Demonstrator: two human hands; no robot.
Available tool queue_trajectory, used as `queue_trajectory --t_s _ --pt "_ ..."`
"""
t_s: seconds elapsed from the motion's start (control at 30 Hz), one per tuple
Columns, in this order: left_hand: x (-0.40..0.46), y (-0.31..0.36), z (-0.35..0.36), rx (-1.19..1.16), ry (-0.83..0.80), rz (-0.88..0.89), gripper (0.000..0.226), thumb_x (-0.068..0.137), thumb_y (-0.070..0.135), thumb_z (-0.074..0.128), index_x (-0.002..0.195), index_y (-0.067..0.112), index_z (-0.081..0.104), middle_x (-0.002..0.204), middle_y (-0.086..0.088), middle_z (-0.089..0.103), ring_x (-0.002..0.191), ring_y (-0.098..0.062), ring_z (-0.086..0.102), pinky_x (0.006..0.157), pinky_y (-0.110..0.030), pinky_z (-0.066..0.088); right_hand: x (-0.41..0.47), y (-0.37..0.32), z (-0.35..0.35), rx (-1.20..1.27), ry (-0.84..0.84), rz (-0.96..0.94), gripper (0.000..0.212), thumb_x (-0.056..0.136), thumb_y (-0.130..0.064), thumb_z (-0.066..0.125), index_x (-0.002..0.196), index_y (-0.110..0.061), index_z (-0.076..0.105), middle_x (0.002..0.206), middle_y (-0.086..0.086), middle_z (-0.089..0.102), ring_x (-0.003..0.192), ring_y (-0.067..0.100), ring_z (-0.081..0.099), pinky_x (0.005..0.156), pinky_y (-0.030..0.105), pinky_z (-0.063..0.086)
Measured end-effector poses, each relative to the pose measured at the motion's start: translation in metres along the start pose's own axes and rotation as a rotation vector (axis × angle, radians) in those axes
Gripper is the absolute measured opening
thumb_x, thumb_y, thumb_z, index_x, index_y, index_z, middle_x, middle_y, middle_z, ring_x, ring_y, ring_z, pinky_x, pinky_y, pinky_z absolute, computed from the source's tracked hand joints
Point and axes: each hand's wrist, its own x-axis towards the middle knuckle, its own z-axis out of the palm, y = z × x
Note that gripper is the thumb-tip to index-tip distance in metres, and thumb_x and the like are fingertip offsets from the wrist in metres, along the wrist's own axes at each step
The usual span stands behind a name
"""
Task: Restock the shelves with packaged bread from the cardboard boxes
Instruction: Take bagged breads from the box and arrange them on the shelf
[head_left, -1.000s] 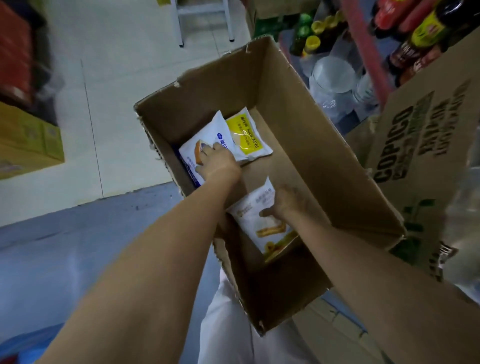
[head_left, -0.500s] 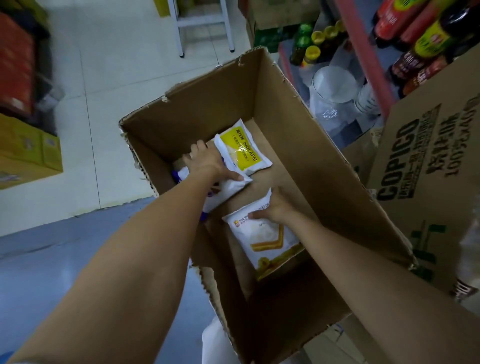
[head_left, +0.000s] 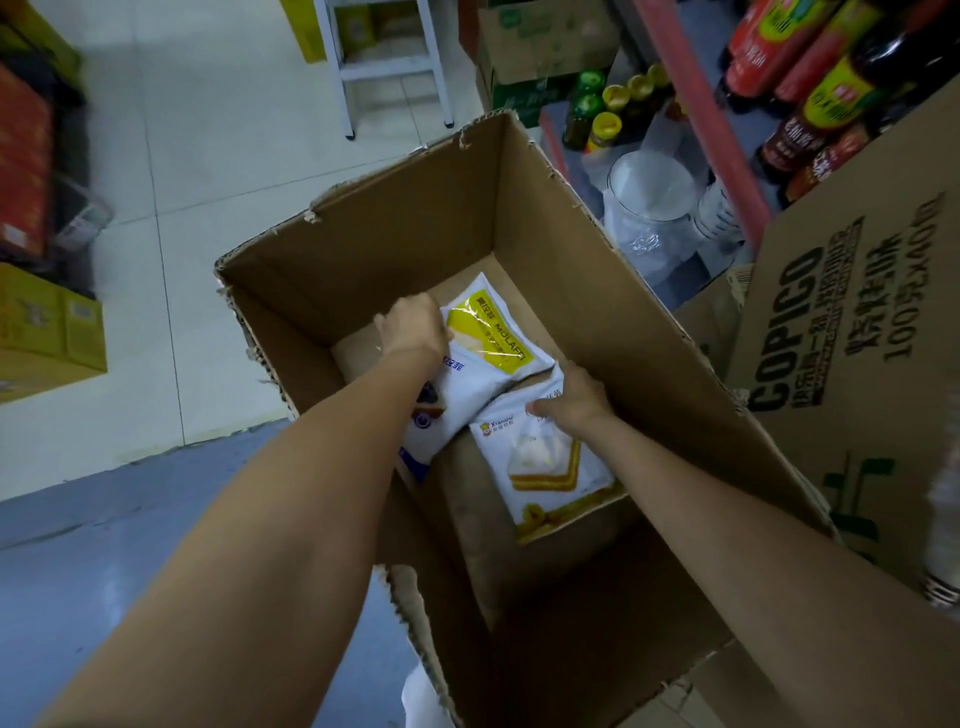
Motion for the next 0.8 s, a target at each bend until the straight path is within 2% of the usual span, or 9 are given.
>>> queue_trajectory --t_s 0.1,0.23,0.37,0.5,0.63,0.73,0.8 --pt "-0.011 0.007 -0.004 0.055 0.036 0.105 0.018 0.09 0.017 0.057 0.101 0.004 0.064 0.112 -0.019 0.062 0.11 -0.036 0.055 0.093 -0.04 0.036 -0.008 -0.009 -0.008 -0.011 0.04 -0.032 0.061 0.082 -0.016 0.068 0.133 -0.005 0.038 0.131 0.02 0.051 0.12 0.035 0.05 0.086 0.031 0.042" --pt "-0.035 0.02 -0.018 0.187 0.151 0.297 0.017 0.092 0.011 0.05 0.102 0.007 0.063 0.111 -0.017 0.058 0.111 -0.035 0.05 0.09 -0.041 0.034 -0.037 -0.022 -0.022 -0.068 0.111 -0.052 0.047 0.086 -0.024 0.067 0.122 0.001 0.049 0.127 0.021 0.054 0.118 0.036 0.051 0.088 0.033 0.043" --pt "-0.074 0.035 -0.053 0.326 0.207 0.472 0.02 0.093 0.016 0.048 0.107 0.012 0.063 0.114 -0.011 0.053 0.114 -0.03 0.047 0.09 -0.04 0.032 -0.084 -0.037 -0.046 -0.155 0.242 -0.069 0.032 0.091 -0.03 0.059 0.11 -0.005 0.055 0.116 0.017 0.06 0.107 0.035 0.057 0.082 0.04 0.048" --pt "-0.12 0.045 -0.098 0.452 0.286 0.576 0.026 0.091 0.005 0.045 0.113 0.01 0.058 0.118 -0.011 0.05 0.115 -0.03 0.046 0.09 -0.039 0.033 -0.138 -0.051 -0.071 -0.239 0.402 -0.142 0.028 0.094 -0.031 0.053 0.11 -0.008 0.053 0.116 0.014 0.059 0.11 0.033 0.057 0.08 0.039 0.047" --pt "-0.173 0.05 -0.145 0.407 0.38 0.578 0.024 0.09 0.002 0.046 0.11 0.007 0.059 0.115 -0.011 0.05 0.112 -0.031 0.047 0.088 -0.04 0.034 -0.198 -0.061 -0.101 -0.133 0.493 -0.205 0.021 0.094 -0.028 0.055 0.105 -0.011 0.054 0.114 0.012 0.061 0.108 0.034 0.056 0.077 0.038 0.044" --pt "-0.218 0.05 -0.176 0.314 0.448 0.596 0.019 0.089 0.002 0.048 0.104 0.006 0.06 0.11 -0.012 0.051 0.108 -0.032 0.048 0.083 -0.039 0.033 -0.25 -0.067 -0.129 -0.01 0.604 -0.241 0.017 0.091 -0.03 0.058 0.086 -0.02 0.046 0.1 0.007 0.064 0.096 0.031 0.058 0.066 0.034 0.038" --pt "-0.25 0.054 -0.194 0.265 0.495 0.641 0.013 0.09 0.003 0.05 0.098 0.006 0.06 0.106 -0.012 0.052 0.102 -0.032 0.049 0.077 -0.036 0.031 -0.287 -0.069 -0.148 0.098 0.692 -0.282 0.019 0.09 -0.027 0.061 0.083 -0.022 0.044 0.091 0.006 0.064 0.089 0.03 0.058 0.064 0.035 0.039"
